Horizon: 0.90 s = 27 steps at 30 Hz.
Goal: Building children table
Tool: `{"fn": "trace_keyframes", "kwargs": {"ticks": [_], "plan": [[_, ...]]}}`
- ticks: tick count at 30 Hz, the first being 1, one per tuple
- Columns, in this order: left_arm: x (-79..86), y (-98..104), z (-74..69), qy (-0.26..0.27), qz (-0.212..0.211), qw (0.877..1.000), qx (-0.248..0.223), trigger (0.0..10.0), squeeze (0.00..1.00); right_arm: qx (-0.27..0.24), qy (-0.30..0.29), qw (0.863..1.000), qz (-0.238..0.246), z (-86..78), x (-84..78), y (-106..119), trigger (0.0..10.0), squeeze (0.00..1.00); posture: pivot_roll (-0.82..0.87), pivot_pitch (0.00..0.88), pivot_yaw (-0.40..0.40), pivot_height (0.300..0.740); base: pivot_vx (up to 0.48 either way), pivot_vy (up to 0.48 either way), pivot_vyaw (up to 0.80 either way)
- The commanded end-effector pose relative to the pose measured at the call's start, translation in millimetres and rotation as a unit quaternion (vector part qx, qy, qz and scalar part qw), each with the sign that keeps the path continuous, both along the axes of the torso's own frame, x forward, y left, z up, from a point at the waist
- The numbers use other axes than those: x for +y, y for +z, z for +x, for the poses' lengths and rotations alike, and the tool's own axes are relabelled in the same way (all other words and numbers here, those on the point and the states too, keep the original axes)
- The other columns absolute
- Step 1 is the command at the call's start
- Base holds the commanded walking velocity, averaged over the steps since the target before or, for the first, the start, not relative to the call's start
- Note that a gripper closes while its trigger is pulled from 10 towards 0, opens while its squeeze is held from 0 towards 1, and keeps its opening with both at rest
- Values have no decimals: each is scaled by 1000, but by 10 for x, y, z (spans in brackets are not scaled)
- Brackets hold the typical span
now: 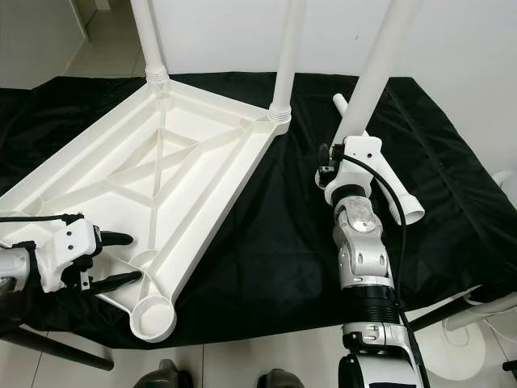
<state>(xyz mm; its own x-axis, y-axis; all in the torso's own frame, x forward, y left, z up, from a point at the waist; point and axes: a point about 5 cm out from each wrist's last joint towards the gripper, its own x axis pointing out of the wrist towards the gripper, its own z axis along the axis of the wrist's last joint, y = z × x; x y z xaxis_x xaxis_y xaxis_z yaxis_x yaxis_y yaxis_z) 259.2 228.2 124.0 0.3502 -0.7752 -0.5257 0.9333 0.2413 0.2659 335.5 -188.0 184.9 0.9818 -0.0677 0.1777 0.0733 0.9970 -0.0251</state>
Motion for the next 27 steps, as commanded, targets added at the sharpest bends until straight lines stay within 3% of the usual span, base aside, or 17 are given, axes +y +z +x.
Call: {"fn": "trace_keyframes", "kwargs": {"ticks": [1, 8, 9, 15, 16, 18, 24, 25, 27], "plan": [[61, -142, -55, -5, 29, 999, 36, 10000, 0, -9, -5, 1000, -3, -16, -21, 22, 10000, 0, -31, 57, 15, 740, 0, 0, 0], [37, -191, -82, -28, 28, 997, 62, 10000, 0, -9, -7, 1000, -5, -20, -26, 23, 10000, 0, -36, 61, 21, 740, 0, 0, 0], [15, -201, -87, -34, 23, 997, 65, 4863, 0, -9, -8, 1000, -5, -22, -29, 24, 10000, 0, -36, 61, 21, 740, 0, 0, 0], [-84, -242, -63, -48, 10, 997, 54, 4353, 0, -9, -12, 1000, -7, -32, -38, 25, 10000, 0, -51, 64, 31, 740, 0, 0, 0], [-119, -238, -61, -47, -1, 998, 52, 4039, 0, -9, -12, 1000, -7, -34, -37, 24, 10000, 0, -51, 64, 31, 740, 0, 0, 0], [-232, -223, -63, -43, -25, 998, 41, 2471, 0, -8, -13, 1000, -7, -38, -37, 17, 10000, 0, -51, 64, 31, 740, 0, 0, 0], [-318, -203, -50, -33, -48, 998, 29, 2353, 0, -7, -12, 1000, -6, -35, -26, 9, 10000, 0, -51, 64, 31, 740, 0, 0, 0], [-368, -193, -55, -34, -59, 997, 25, 980, 0, -7, -10, 1000, -6, -33, -17, 8, 10000, 0, -44, 67, 24, 740, 0, 0, 0], [-415, -184, -60, -35, -69, 997, 21, 980, 0, -6, -9, 1000, -7, -30, -9, 7, 10000, 0, -44, 67, 24, 740, 0, 0, 0]]}}
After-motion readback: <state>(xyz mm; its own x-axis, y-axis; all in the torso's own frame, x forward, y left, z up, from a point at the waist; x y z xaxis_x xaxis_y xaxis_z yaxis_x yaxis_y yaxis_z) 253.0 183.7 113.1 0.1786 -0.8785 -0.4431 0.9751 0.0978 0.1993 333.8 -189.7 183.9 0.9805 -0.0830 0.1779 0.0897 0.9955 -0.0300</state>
